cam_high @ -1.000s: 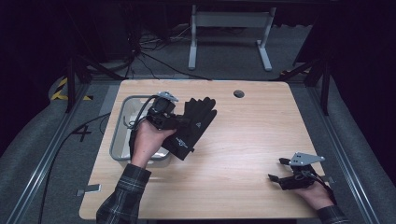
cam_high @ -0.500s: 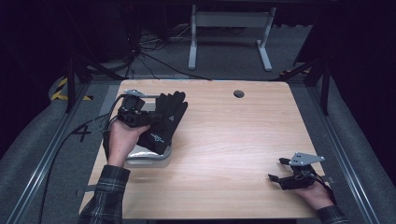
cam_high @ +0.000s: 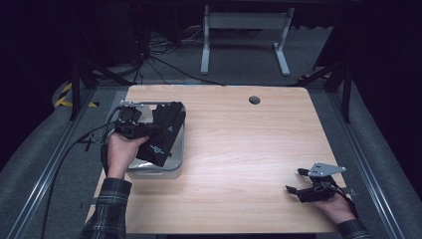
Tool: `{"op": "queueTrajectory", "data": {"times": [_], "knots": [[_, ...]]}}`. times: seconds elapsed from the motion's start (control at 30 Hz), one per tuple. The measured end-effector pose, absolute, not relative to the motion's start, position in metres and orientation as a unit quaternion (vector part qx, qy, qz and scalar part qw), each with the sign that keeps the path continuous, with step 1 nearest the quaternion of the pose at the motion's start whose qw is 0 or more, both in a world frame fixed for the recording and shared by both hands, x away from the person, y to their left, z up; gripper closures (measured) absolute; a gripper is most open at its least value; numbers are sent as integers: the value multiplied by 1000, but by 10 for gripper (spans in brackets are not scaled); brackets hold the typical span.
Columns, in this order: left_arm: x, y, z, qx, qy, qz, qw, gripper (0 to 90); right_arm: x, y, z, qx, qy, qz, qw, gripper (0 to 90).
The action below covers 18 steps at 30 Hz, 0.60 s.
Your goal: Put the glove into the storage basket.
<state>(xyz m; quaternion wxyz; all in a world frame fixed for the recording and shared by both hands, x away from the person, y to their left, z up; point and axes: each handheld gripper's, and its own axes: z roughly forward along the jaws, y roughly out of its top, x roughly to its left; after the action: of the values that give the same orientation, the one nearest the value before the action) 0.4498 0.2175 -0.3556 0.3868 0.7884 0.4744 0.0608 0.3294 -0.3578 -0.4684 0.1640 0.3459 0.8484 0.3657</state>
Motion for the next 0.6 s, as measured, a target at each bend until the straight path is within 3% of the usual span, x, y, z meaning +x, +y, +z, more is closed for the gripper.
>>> {"op": "queueTrajectory", "data": {"times": [0.6], "knots": [[471, 213, -394, 799, 496, 47, 337, 756, 329, -358, -468, 346, 848, 366, 164, 173]]}}
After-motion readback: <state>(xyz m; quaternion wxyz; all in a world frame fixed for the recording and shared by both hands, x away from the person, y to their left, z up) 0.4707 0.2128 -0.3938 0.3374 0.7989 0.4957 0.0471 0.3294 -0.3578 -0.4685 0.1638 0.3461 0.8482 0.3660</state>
